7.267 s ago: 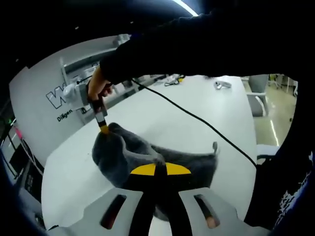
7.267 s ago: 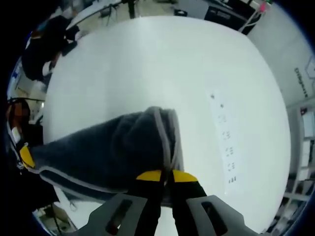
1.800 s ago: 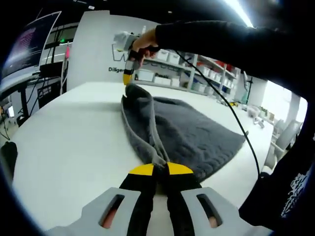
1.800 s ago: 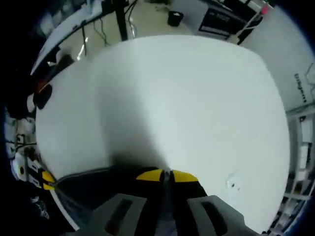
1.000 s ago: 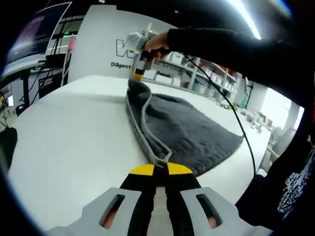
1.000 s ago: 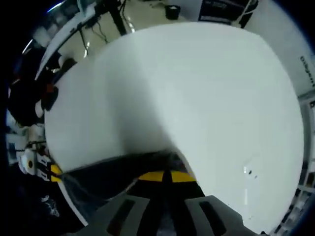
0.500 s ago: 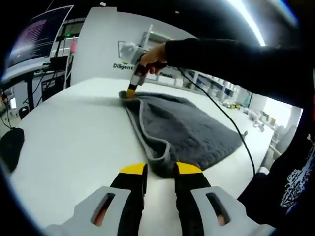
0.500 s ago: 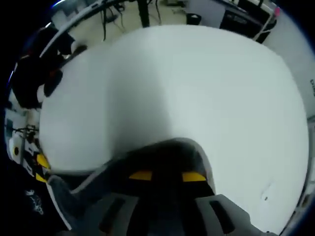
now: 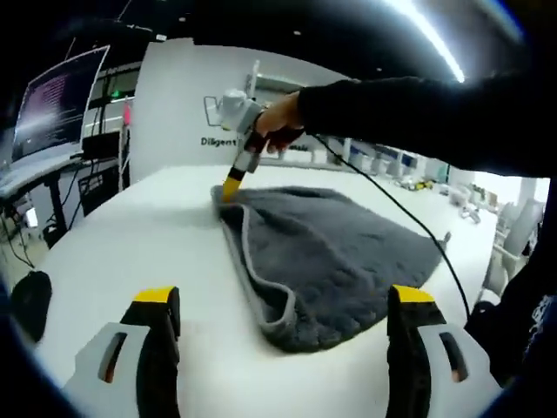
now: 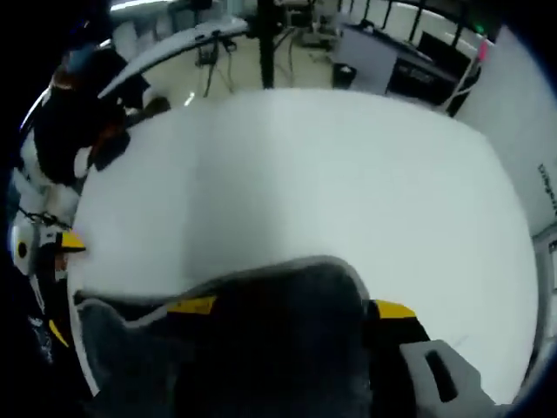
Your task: Open the folded towel by lifting each exposed corner and separating the folded layers until the towel lies flat within the target outline without major curled edges
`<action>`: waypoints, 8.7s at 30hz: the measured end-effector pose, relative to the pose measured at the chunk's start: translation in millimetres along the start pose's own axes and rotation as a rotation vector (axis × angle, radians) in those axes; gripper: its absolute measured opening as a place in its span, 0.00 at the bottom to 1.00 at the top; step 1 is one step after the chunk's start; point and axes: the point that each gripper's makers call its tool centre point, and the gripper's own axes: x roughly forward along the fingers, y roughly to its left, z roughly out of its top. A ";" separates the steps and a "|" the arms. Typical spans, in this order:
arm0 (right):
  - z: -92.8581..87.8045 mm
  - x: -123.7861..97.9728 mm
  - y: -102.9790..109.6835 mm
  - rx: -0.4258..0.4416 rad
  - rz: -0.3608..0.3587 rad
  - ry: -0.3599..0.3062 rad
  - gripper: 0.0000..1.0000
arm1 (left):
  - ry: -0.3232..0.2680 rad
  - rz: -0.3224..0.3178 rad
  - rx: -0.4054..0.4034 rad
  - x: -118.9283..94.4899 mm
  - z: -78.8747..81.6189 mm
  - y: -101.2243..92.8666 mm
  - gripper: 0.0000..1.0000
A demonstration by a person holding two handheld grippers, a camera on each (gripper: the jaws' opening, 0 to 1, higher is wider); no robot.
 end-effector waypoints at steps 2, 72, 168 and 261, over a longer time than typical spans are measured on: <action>0.5 -11.5 -6.9 -0.023 -0.061 -0.031 0.87 | 0.012 0.025 0.010 -1.8 -0.6 5.2 0.99; -329.3 -220.0 160.9 0.594 -0.598 -0.635 1.00 | 0.156 -0.047 0.103 -2.1 11.7 6.6 1.00; -325.6 -150.7 194.2 0.623 -0.334 -0.530 0.07 | 0.314 -0.135 0.059 -0.6 -25.1 -21.9 0.03; -372.5 -163.0 29.1 0.304 -0.369 0.003 0.03 | 0.238 -0.570 0.259 10.4 -21.3 -250.8 0.02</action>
